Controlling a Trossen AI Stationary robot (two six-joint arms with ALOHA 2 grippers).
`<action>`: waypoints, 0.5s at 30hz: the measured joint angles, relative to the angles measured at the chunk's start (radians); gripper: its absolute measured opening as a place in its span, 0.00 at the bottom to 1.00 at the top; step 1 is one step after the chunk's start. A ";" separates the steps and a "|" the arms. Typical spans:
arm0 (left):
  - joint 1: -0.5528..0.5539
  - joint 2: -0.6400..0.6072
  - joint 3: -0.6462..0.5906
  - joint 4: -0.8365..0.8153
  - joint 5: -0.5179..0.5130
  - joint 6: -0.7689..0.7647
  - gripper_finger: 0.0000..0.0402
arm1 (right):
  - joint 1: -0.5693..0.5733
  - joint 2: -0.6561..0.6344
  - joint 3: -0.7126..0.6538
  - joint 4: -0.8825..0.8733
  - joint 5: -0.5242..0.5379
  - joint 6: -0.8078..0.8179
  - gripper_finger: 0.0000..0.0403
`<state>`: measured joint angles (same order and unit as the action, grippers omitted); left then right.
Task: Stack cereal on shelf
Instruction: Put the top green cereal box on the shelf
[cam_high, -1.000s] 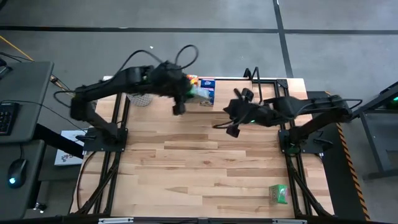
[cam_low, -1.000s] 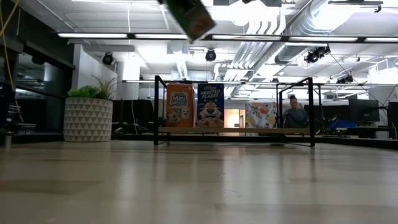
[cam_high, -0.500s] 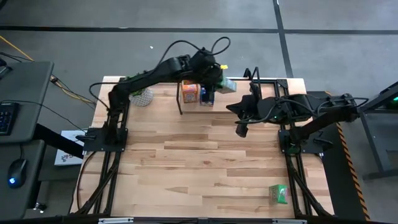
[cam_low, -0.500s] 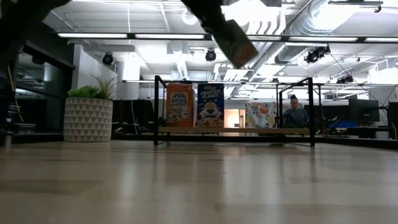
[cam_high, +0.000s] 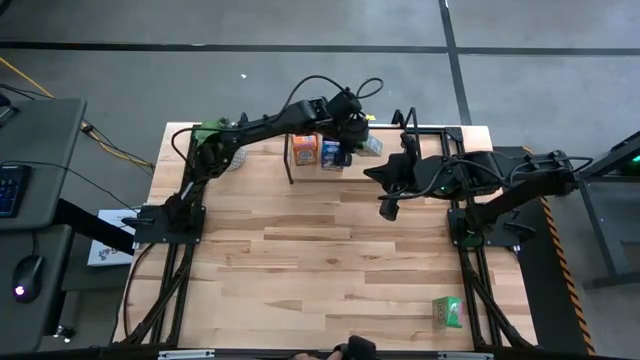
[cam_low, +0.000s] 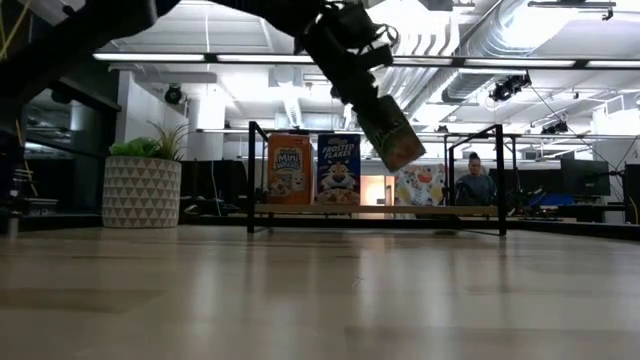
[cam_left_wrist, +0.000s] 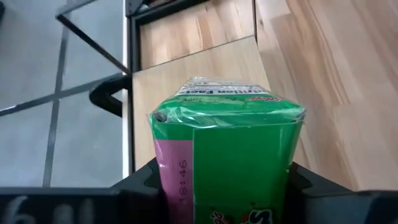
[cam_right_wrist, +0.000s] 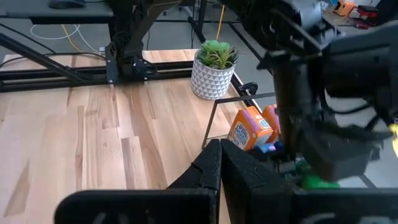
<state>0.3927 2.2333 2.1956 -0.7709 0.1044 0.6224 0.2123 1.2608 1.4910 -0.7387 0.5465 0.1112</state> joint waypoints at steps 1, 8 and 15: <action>0.000 0.006 0.000 0.004 0.000 -0.001 0.37 | 0.000 0.000 0.000 0.000 0.000 0.000 0.00; -0.007 0.022 0.000 0.023 -0.014 -0.056 0.37 | 0.000 0.001 0.000 -0.005 0.000 0.000 0.00; -0.007 0.022 0.000 -0.013 -0.069 -0.112 0.37 | -0.002 0.001 0.000 -0.004 0.003 -0.006 0.00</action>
<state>0.3857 2.2551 2.1956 -0.7835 0.0353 0.5102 0.2099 1.2613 1.4910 -0.7425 0.5491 0.1048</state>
